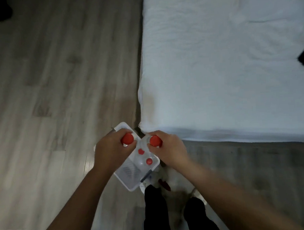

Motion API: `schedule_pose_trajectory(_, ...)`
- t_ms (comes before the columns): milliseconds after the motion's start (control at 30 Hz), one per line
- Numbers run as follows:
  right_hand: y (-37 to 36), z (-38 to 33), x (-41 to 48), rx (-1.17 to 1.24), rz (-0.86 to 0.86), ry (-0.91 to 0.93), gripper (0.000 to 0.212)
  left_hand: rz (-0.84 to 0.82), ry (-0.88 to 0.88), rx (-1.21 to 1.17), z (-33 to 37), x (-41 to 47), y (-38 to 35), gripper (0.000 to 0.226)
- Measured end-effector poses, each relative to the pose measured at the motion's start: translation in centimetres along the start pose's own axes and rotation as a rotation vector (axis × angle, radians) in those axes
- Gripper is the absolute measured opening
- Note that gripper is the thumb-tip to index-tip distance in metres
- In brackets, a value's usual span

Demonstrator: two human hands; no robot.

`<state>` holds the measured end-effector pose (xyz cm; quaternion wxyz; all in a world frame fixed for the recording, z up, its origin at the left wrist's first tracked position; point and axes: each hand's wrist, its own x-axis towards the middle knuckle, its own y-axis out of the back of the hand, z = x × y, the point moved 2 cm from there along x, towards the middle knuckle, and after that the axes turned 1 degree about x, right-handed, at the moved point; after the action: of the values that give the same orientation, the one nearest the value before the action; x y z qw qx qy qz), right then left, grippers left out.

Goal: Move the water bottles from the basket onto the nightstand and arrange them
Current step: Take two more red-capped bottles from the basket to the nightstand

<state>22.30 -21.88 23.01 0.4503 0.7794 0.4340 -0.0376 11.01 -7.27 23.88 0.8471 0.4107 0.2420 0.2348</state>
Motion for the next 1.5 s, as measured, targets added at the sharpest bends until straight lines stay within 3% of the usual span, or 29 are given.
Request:
schedule_pose_trajectory(267,8.9,6.9,-10.2,0.252,0.334,-0.126,0.033,0.013,-0.092,-0.176,12.6,-6.0,-0.8,0.021)
schedule_pose_trajectory(500,16.8,16.8,-19.3,0.328,0.561,-0.174,0.017,-0.068,-0.199,-0.239,23.7,-10.9,-6.1,0.024)
schedule_pose_trajectory(600,19.8,21.6,-23.6,0.370,0.646,-0.196,0.025,-0.085,-0.241,-0.220,28.7,-13.0,-9.1,0.015)
schedule_pose_trajectory(733,23.2,28.0,-29.0,0.439,0.718,-0.223,0.011,-0.089,-0.218,-0.280,34.7,-15.8,-13.5,0.014)
schedule_pose_trajectory(833,25.3,32.2,-32.9,0.461,0.768,-0.253,0.013,-0.100,-0.220,-0.340,38.8,-17.6,-16.4,0.013)
schedule_pose_trajectory(1200,29.3,43.7,-43.4,0.495,0.991,-0.490,0.014,-0.275,-0.430,-0.303,52.5,-21.0,-24.6,0.012)
schedule_pose_trajectory(1333,30.3,47.0,-45.7,0.655,0.959,-0.553,0.012,-0.367,-0.495,-0.285,57.0,-21.2,-28.2,0.014)
schedule_pose_trajectory(1500,32.0,52.8,-47.7,0.678,1.044,-0.661,0.013,-0.481,-0.597,-0.214,63.4,-20.3,-34.4,0.020)
